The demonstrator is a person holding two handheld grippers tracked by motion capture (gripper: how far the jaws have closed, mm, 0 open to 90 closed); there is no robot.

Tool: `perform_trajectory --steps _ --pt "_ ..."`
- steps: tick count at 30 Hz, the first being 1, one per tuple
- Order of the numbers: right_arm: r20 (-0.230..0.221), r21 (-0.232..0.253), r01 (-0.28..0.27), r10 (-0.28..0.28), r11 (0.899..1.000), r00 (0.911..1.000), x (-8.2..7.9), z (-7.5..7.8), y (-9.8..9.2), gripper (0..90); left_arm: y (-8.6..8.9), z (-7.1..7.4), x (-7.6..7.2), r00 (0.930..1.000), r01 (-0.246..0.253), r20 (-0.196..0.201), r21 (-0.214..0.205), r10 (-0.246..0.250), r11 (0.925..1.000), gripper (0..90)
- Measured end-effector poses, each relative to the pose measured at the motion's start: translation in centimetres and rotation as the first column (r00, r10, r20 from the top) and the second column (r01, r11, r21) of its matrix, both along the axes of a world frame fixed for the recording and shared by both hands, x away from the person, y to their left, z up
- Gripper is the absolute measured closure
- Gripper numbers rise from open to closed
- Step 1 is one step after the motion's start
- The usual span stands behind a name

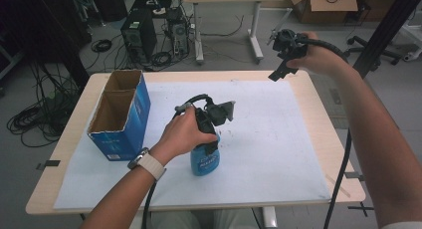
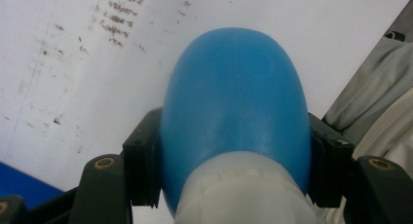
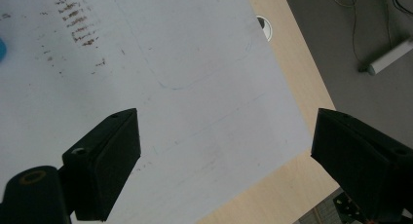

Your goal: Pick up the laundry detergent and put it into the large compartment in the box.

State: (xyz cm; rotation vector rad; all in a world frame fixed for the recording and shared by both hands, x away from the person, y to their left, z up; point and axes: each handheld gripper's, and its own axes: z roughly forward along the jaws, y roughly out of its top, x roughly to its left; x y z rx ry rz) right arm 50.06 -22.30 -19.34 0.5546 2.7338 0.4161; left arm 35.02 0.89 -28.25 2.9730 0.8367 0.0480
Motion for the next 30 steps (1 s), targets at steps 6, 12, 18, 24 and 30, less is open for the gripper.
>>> perform_trajectory --steps 6,12,18,24,30 --pt "0.0 -0.001 0.001 -0.001 1.0 1.0 -0.1 0.0 -0.1 10.8 0.1 0.0 0.0 1.0 0.002 -0.002 -0.003 -0.002 1.0 37.2" --pt "0.0 0.001 0.003 -0.003 1.0 1.0 -0.2 0.0 -0.3 10.7 0.1 0.1 0.0 1.0 -0.002 0.002 0.0 0.002 1.0 37.3" --pt "-0.006 0.0 0.006 -0.006 1.0 1.0 -0.2 -0.3 -0.5 10.8 0.3 0.5 -0.1 1.0 -0.003 -0.003 0.003 0.003 1.0 37.3" --pt "-0.006 0.005 0.006 -0.006 1.0 1.0 -0.2 -0.5 -0.7 10.7 0.4 2.0 -0.2 1.0 -0.008 0.001 0.015 0.008 0.9999 37.4" --pt "-0.01 0.001 0.002 -0.002 1.0 0.9999 -0.3 -0.7 -0.7 10.7 1.0 4.4 -0.2 0.9992 -0.04 0.003 0.018 0.04 0.999 37.4"
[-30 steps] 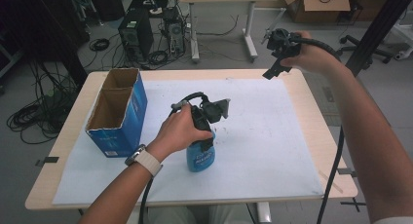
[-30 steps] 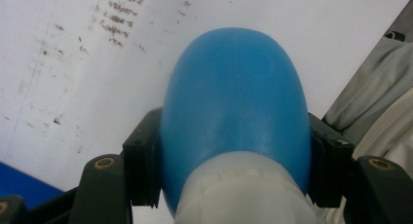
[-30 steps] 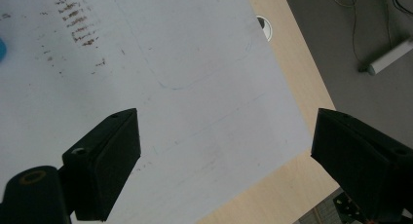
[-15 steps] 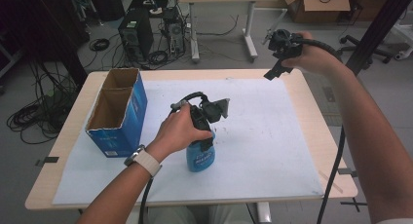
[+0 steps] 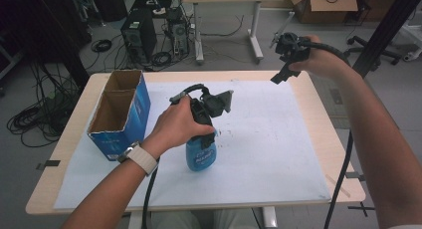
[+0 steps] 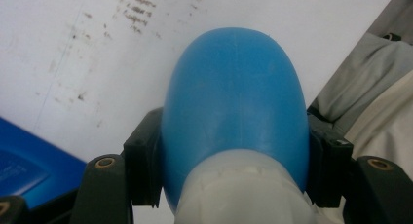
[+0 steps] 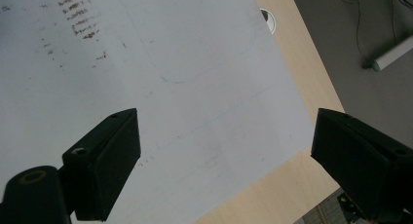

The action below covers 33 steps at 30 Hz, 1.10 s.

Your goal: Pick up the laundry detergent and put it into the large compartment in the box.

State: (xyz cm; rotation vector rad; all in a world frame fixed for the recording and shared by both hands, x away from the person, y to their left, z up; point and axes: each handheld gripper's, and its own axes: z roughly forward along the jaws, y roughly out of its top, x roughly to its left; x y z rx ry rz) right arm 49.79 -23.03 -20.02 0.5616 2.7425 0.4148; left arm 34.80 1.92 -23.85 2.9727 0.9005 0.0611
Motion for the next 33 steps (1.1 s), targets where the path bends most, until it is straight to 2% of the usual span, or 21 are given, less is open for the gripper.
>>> perform_trajectory --steps 4,5,7,9,11,12,13,14,15,18,20,21,24,25,26,27,28,29,31,32,33 --pt "0.002 0.004 0.005 -0.005 1.0 1.0 -0.2 0.1 -0.1 10.8 1.1 2.5 0.3 0.9977 -0.068 -0.005 -0.005 0.068 0.9977 37.4" --pt "0.002 0.004 0.005 -0.005 1.0 1.0 -0.2 0.1 -0.1 10.8 1.1 2.5 0.3 0.9977 -0.068 -0.005 -0.005 0.068 0.9977 37.4" --pt "0.006 0.003 0.001 -0.001 1.0 1.0 -0.3 0.2 -0.1 10.8 2.1 4.3 0.6 0.9929 -0.119 0.0 -0.007 0.119 0.9928 37.4" --pt "0.006 0.003 -0.002 0.002 1.0 1.0 -0.4 0.2 -0.1 10.7 2.4 4.9 0.7 0.9909 -0.134 0.003 -0.005 0.134 0.9909 37.4" --pt "0.006 0.001 -0.004 0.004 1.0 1.0 -0.4 0.3 0.0 10.7 3.4 6.7 1.1 0.9829 -0.183 0.021 -0.015 0.183 0.9831 37.3" --pt "0.006 0.001 -0.004 0.004 1.0 1.0 -0.4 0.3 0.0 10.7 3.4 6.7 1.1 0.9829 -0.183 0.021 -0.015 0.183 0.9831 37.4" --pt "0.008 0.002 -0.005 0.005 1.0 1.0 -0.4 0.2 0.0 10.6 4.1 7.9 1.2 0.9778 -0.206 0.037 -0.015 0.206 0.9785 37.4" --pt "0.008 0.002 -0.005 0.005 1.0 1.0 -0.4 0.2 0.0 10.6 4.1 7.9 1.2 0.9778 -0.206 0.037 -0.015 0.206 0.9785 37.4" --pt "0.007 0.001 -0.001 0.001 1.0 1.0 -0.5 0.2 0.0 10.1 4.9 9.0 1.4 0.9734 -0.225 0.042 -0.004 0.225 0.9743 37.4" --pt "0.007 -0.004 -0.002 0.002 1.0 1.0 -0.4 0.0 0.0 10.1 5.8 10.4 1.7 0.9628 -0.266 0.049 0.006 0.266 0.9639 37.4" --pt "0.007 -0.001 -0.005 0.005 1.0 1.0 -0.4 -0.1 0.1 10.1 6.1 10.8 1.9 0.9591 -0.28 0.05 0.013 0.279 0.96 37.4" --pt "0.007 -0.001 -0.005 0.005 1.0 1.0 -0.4 -0.1 0.2 10.1 6.7 11.7 2.1 0.9446 -0.325 0.054 0.005 0.324 0.9459 37.4" --pt "0.004 -0.002 -0.007 0.007 1.0 1.0 -0.3 -0.3 0.2 10.1 7.7 13.1 2.6 0.93 -0.365 0.044 0.003 0.365 0.9308 37.4" --pt "0.004 -0.002 -0.007 0.007 1.0 1.0 -0.3 -0.3 0.2 10.1 7.7 13.1 2.6 0.93 -0.365 0.044 0.003 0.365 0.9308 37.4" --pt "0.004 -0.003 -0.007 0.007 1.0 1.0 -0.4 -0.3 0.3 10.0 8.0 13.5 2.8 0.9239 -0.381 0.041 0.001 0.38 0.9247 37.4" --pt "0.003 -0.002 -0.008 0.008 1.0 1.0 -0.3 -0.3 0.2 10.1 8.7 14.3 3.0 0.9127 -0.407 0.037 -0.008 0.407 0.9135 37.4" --pt "0.003 -0.002 -0.008 0.008 1.0 1.0 -0.3 -0.3 0.2 10.1 8.7 14.3 3.0 0.9127 -0.407 0.037 -0.008 0.407 0.9135 37.4" --pt "0.005 -0.001 -0.009 0.009 1.0 1.0 -0.3 -0.2 0.2 10.0 9.0 14.7 3.1 0.908 -0.418 0.034 -0.011 0.418 0.9086 37.5" --pt "0.005 0.001 -0.009 0.009 1.0 0.9999 -0.3 -0.2 0.1 10.0 10.1 15.4 3.3 0.8852 -0.463 0.029 -0.031 0.464 0.8856 37.4" --pt "0.005 0.002 -0.009 0.009 1.0 0.9999 -0.3 -0.1 0.0 10.0 10.1 15.4 3.3 0.8852 -0.463 0.029 -0.031 0.464 0.8856 37.4" --pt "0.005 -0.002 -0.008 0.008 1.0 1.0 -0.3 -0.1 -0.1 10.0 10.8 15.8 3.5 0.8709 -0.49 0.027 -0.037 0.491 0.8711 37.5"
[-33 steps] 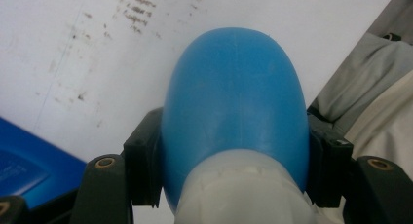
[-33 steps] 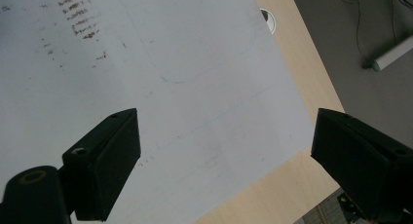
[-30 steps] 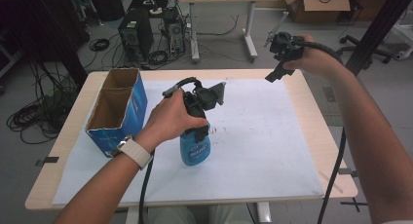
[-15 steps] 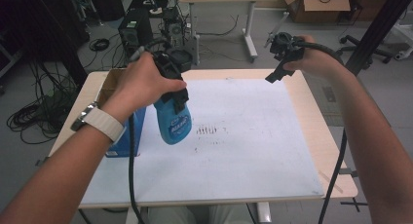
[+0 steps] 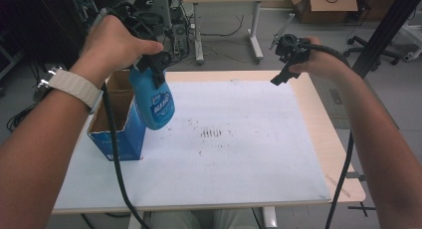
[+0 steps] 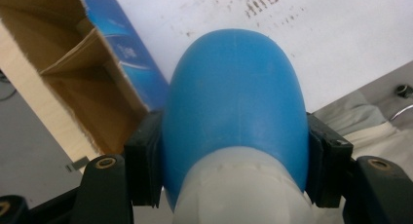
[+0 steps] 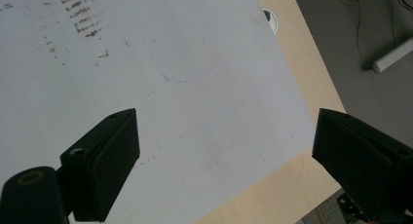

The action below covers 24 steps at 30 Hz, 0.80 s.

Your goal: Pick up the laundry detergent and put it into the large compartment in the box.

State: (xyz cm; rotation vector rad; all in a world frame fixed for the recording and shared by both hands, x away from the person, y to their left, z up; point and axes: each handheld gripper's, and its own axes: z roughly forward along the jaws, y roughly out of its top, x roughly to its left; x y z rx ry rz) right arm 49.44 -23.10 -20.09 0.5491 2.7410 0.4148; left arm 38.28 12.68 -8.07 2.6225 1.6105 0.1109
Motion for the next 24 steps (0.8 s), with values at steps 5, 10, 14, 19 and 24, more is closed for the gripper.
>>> perform_trajectory --steps 5,10,14,19,24 --pt "0.001 0.0 0.003 -0.003 1.0 1.0 0.0 0.1 -0.3 9.9 1.7 0.9 0.4 0.9973 -0.074 0.004 -0.003 0.074 0.9973 37.4" --pt "0.001 -0.001 0.008 -0.008 1.0 1.0 0.1 0.0 -0.4 9.7 3.4 1.5 0.8 0.9827 -0.185 0.001 0.002 0.185 0.9827 37.5" --pt "-0.001 -0.003 0.01 -0.01 1.0 0.9999 0.2 -0.3 -0.4 9.7 4.6 1.9 1.1 0.9669 -0.255 0.013 0.011 0.255 0.9669 37.5" --pt "-0.005 -0.002 0.012 -0.012 1.0 0.9999 0.3 -0.6 -0.4 9.7 5.9 2.3 1.3 0.9517 -0.305 0.038 0.01 0.305 0.9522 37.4" --pt "-0.004 -0.001 0.013 -0.013 1.0 0.9999 0.4 -0.6 -0.5 9.7 6.9 2.4 1.5 0.9411 -0.334 0.058 0.002 0.333 0.9426 37.5"
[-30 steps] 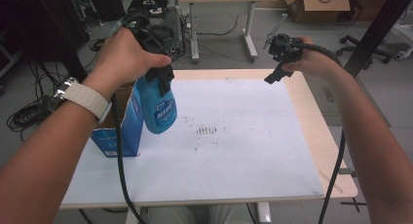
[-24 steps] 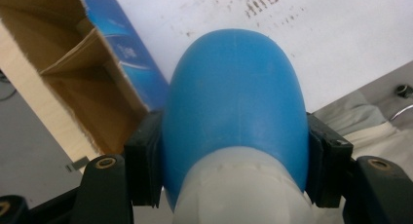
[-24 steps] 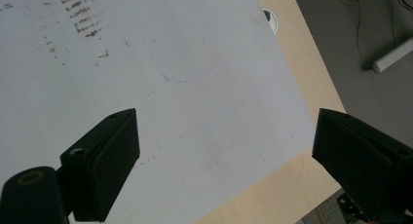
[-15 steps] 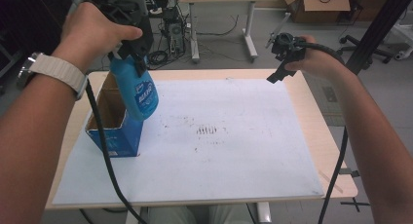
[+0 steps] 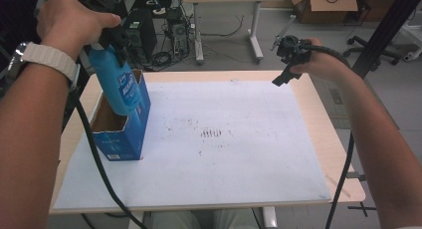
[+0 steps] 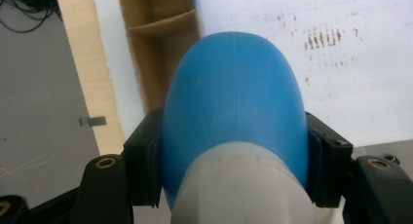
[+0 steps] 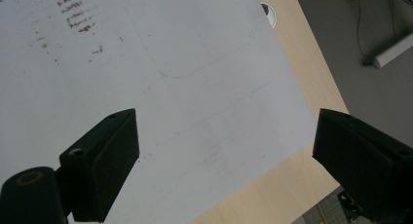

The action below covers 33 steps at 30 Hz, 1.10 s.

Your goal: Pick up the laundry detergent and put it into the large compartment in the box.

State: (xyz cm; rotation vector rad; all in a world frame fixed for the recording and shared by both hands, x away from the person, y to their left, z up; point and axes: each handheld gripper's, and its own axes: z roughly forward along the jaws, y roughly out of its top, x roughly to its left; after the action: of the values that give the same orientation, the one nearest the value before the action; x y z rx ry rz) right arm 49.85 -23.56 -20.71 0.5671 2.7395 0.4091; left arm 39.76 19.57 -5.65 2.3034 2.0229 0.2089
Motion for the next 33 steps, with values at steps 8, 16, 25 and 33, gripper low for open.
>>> perform_trajectory --steps 8,16,25,33 --pt "-0.004 -0.002 0.009 -0.009 1.0 1.0 0.1 -0.1 -0.3 9.7 1.8 -1.1 0.7 0.9982 -0.053 0.029 0.039 0.052 0.9978 37.5" --pt "-0.006 -0.001 0.014 -0.014 1.0 0.9999 0.2 -0.3 -0.4 9.7 3.0 -2.2 1.2 0.9967 -0.067 0.049 0.053 0.064 0.9963 37.5" --pt "-0.013 -0.004 0.01 -0.01 1.0 0.9999 0.2 -0.5 -0.3 9.7 4.1 -4.5 1.6 0.9967 -0.067 0.05 0.05 0.064 0.9965 37.5" --pt "-0.014 -0.005 0.013 -0.013 1.0 0.9998 0.3 -0.6 -0.4 9.7 5.0 -6.3 2.0 0.9963 -0.069 0.055 0.038 0.067 0.9969 37.5"
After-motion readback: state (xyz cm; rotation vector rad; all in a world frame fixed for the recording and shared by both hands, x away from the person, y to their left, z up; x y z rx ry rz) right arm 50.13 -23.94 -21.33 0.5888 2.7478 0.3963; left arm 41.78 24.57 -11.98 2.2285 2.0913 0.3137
